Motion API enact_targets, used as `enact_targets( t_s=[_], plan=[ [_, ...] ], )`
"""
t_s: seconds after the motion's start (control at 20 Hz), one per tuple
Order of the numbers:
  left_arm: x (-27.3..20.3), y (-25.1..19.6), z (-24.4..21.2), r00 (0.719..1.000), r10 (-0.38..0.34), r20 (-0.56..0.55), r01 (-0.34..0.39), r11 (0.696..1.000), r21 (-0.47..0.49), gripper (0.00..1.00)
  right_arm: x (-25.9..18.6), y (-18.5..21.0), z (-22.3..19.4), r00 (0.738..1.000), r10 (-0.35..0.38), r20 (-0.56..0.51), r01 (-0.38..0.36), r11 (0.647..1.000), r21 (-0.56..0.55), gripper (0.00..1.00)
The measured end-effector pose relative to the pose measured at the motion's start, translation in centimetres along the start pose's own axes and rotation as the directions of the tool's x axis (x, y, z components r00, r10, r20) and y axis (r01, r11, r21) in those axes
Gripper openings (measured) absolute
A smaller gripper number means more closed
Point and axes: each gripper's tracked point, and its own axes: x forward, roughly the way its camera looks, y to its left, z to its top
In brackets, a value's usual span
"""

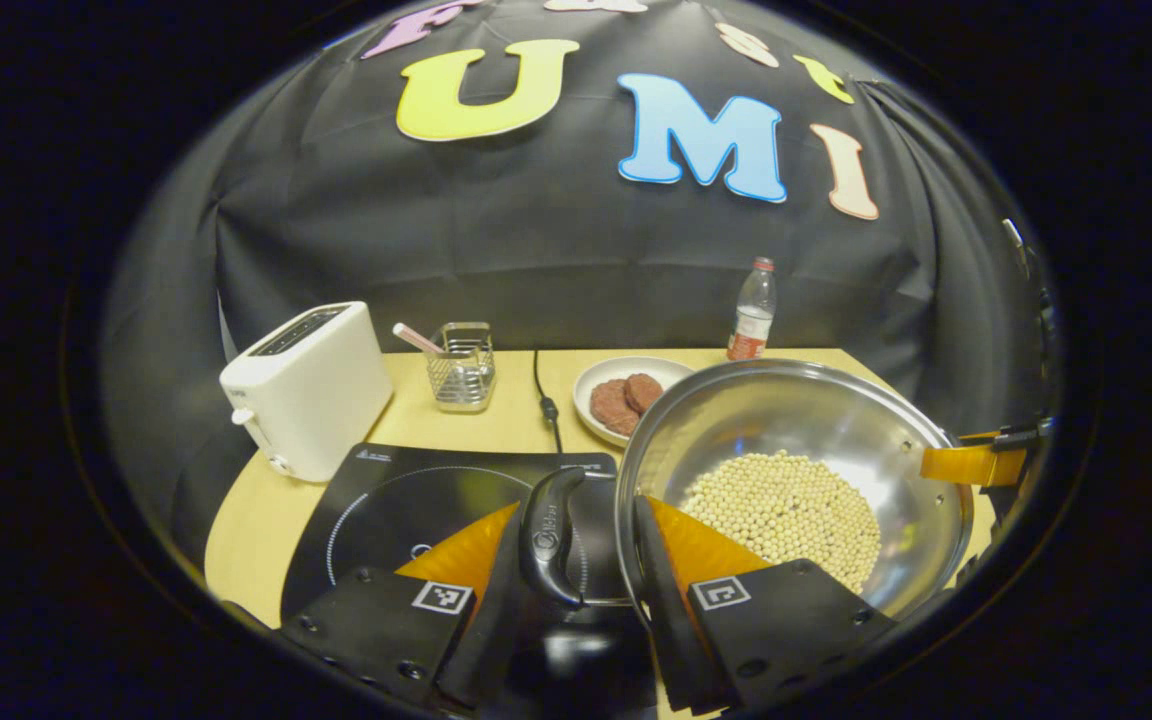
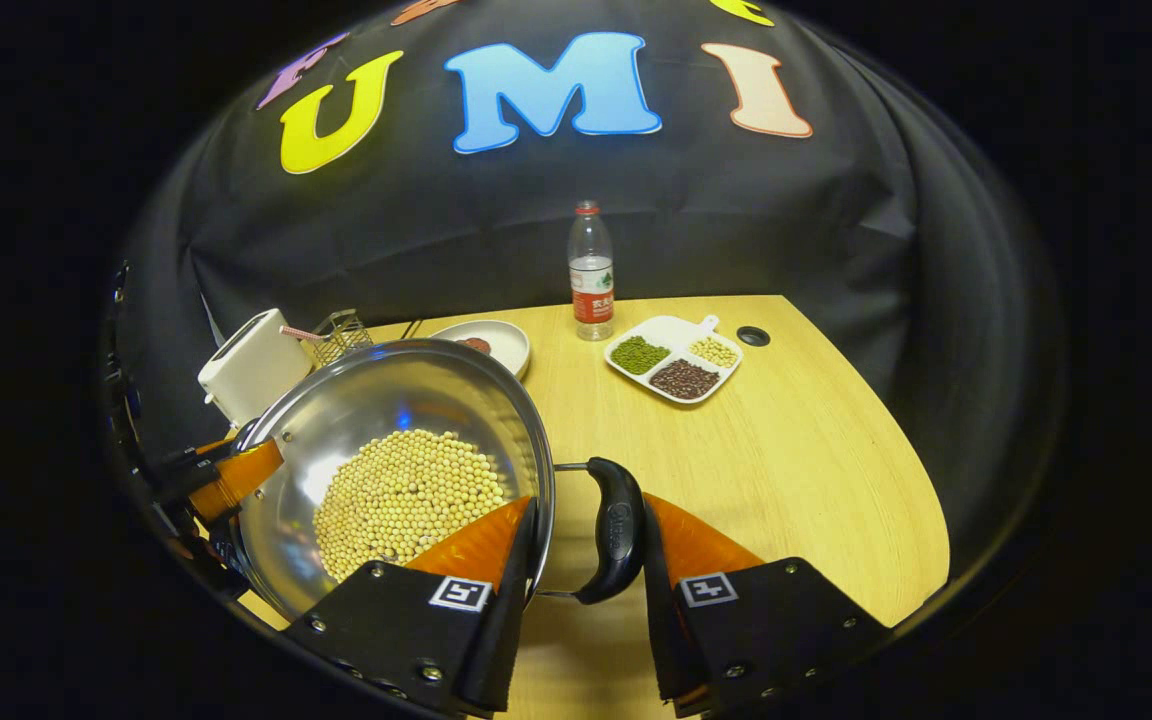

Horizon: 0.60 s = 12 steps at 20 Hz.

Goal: First push the handle of the pot to place it horizontally, then grasp the pot with both hands and set it on the induction cooktop.

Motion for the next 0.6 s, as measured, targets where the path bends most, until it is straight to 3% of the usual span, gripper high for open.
enact_targets(
  t_s=[0.25, 0.45, 0.55, 0.6],
  plan=[
    [-0.2, 4.3, 0.1, 1.000, 0.008, -0.001, -0.008, 1.000, 0.003, 0.69, 0.6, 4.0, -0.1, 1.000, 0.010, -0.005, -0.010, 1.000, 0.009, 0.54],
    [-0.1, 7.7, -0.1, 1.000, 0.013, -0.005, -0.012, 1.000, 0.006, 0.65, 1.2, 7.1, -0.3, 1.000, 0.018, -0.010, -0.018, 1.000, 0.017, 0.54],
    [0.1, 9.2, -0.1, 1.000, 0.015, -0.005, -0.015, 1.000, 0.005, 0.69, 1.6, 8.6, -0.6, 1.000, 0.023, -0.009, -0.023, 1.000, 0.020, 0.54],
    [0.1, 10.0, -0.2, 1.000, 0.016, -0.006, -0.016, 1.000, 0.005, 0.65, 1.7, 9.3, -0.7, 1.000, 0.024, -0.011, -0.024, 0.999, 0.023, 0.54]
  ],
)
